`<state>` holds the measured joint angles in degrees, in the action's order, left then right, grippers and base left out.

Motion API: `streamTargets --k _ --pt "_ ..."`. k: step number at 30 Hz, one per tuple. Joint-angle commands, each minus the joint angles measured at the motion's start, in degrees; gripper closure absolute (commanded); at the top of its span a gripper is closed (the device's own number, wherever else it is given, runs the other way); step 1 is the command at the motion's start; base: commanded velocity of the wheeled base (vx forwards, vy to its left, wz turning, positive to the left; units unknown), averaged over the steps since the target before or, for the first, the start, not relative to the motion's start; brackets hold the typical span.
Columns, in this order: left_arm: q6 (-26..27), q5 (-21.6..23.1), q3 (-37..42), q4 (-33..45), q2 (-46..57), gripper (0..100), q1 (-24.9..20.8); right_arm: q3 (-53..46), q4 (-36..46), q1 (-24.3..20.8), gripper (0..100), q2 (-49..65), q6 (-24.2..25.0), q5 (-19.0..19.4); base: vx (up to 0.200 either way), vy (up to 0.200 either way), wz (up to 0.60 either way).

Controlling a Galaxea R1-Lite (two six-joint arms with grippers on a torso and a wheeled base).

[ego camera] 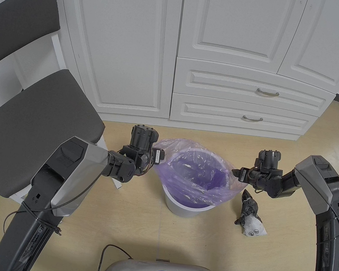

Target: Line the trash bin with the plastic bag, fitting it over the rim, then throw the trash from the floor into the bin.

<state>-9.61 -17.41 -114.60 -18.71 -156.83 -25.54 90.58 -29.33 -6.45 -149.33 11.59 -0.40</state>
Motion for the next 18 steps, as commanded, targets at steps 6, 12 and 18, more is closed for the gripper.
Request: streamTargets --k 6,12,18 --pt "-0.2 -0.2 0.0 0.2 -3.2 0 1.1 -0.5 0.6 0.1 0 -1.1 -0.2 0.2 0.0 0.0 0.0" --pt "-0.1 -0.2 0.6 9.6 0.8 0 1.5 -3.9 3.8 0.7 0 1.9 -2.6 0.6 0.0 0.0 0.0" --pt "0.4 0.0 1.2 16.3 2.5 0 1.2 -7.1 6.0 1.4 0 4.1 -6.9 2.1 0.0 0.0 0.0"
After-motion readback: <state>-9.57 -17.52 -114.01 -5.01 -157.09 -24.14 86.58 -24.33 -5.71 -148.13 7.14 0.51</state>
